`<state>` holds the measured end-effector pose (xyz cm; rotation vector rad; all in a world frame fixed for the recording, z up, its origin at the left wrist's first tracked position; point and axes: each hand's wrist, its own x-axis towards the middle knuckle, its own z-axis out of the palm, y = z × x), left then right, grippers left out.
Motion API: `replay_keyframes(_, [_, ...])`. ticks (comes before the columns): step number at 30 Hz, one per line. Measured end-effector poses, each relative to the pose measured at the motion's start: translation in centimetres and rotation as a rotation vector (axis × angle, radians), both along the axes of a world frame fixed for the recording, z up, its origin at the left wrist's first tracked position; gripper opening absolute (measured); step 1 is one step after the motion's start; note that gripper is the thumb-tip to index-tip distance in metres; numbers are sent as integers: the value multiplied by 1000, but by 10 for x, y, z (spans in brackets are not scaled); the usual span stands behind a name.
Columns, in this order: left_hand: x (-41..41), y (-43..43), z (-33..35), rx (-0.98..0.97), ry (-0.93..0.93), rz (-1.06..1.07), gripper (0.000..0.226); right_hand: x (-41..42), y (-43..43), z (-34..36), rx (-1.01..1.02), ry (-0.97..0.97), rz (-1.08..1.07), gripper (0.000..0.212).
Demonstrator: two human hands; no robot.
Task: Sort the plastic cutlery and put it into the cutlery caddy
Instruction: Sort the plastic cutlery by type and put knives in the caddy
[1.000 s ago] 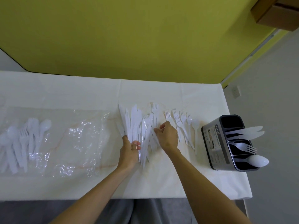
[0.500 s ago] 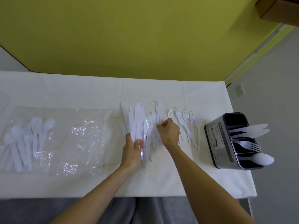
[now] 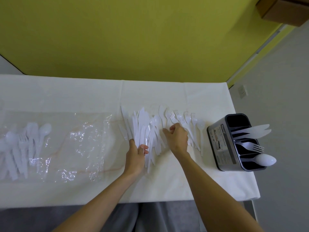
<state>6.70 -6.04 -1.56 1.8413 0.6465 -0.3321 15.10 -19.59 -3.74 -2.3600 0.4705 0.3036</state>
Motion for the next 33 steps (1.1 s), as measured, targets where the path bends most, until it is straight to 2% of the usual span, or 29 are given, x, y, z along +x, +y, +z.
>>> replay_keyframes(4, [-1,3,-1,-6,-4,20,17,3,6,-2,-58,-4,-3,6])
replay_keyframes(10, [-1,5,-4,-8,-12,15,18,0,-21,-4,-100,-4,-117,7])
replay_keyframes(14, [-1,5,-4,-22,-10,-20,20,1,-9,-3,-34,-45,-2,3])
replay_keyframes(17, [-1,5,-4,-34,-11,-37,27,7,7,-4,9,9,50,13])
replay_keyframes(24, [6,5,-5,-94,-26,67,18,17,-3,3,73,183,23,18])
replay_keyframes(27, [10,2,-5,-138,-11,116,22,10,-12,12,180,141,-14,20])
replay_keyframes(30, [16,-2,-2,-149,1,103,23,7,-13,28,459,162,-43,11])
replay_keyframes(33, [23,-8,5,-122,13,45,21,8,-7,39,531,223,46,10])
